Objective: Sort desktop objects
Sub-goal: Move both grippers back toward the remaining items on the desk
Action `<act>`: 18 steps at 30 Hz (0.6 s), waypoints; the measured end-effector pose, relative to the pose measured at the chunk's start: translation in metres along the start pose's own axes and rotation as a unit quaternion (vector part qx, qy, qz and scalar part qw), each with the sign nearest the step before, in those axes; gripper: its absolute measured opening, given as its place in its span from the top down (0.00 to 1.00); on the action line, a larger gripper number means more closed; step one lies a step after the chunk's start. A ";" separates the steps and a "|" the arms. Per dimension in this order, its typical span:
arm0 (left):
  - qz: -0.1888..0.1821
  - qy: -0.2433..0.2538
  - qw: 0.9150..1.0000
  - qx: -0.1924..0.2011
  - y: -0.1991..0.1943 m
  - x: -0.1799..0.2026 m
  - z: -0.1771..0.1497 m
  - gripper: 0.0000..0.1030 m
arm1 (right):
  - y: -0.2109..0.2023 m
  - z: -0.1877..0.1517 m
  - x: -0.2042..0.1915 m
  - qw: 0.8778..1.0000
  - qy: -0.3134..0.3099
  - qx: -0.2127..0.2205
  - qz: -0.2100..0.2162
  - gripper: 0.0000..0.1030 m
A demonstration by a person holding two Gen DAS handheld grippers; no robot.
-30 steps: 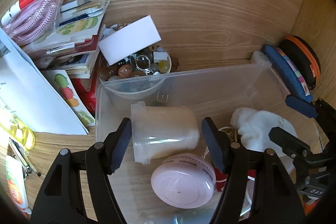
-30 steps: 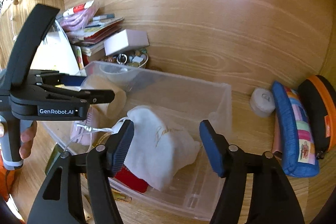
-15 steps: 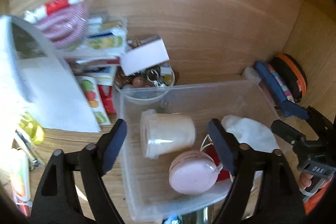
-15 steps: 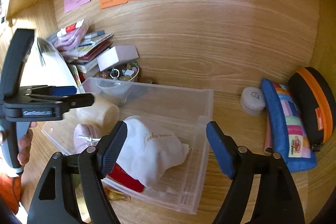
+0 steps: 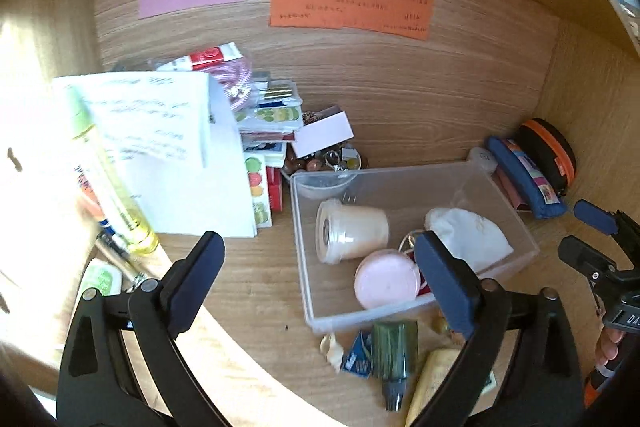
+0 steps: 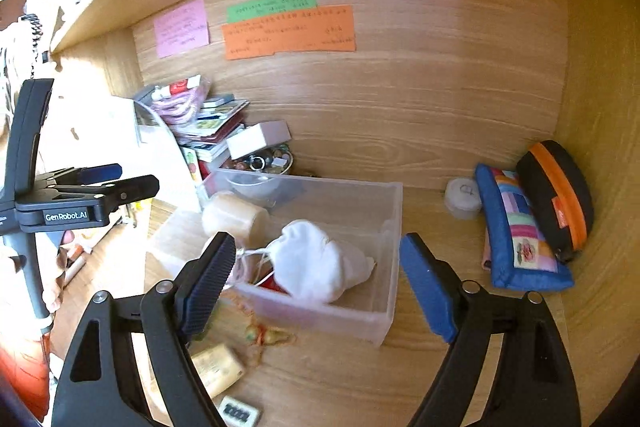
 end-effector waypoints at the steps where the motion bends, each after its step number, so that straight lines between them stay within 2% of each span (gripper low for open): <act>1: 0.002 0.000 1.000 0.001 -0.003 0.001 -0.003 0.06 | -0.005 -0.003 -0.002 1.000 0.000 0.000 -0.001 0.20; 9: 0.012 0.011 1.000 0.004 -0.026 0.007 -0.026 0.04 | -0.024 -0.027 -0.008 1.000 0.012 -0.011 -0.005 0.20; 18: 0.010 0.012 1.000 -0.022 -0.027 0.015 -0.061 0.04 | -0.027 -0.067 -0.012 0.999 0.013 -0.046 -0.014 0.20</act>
Point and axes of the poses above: each gripper's, at about its wrist camera, not at the fingertips, and y roughly the way its jaws point, x to its right, z to its top, the point moved 2 cm from there along y, roughly the way its jaws point, and after that the axes turned 8 degrees about x, right-handed, at the moved point
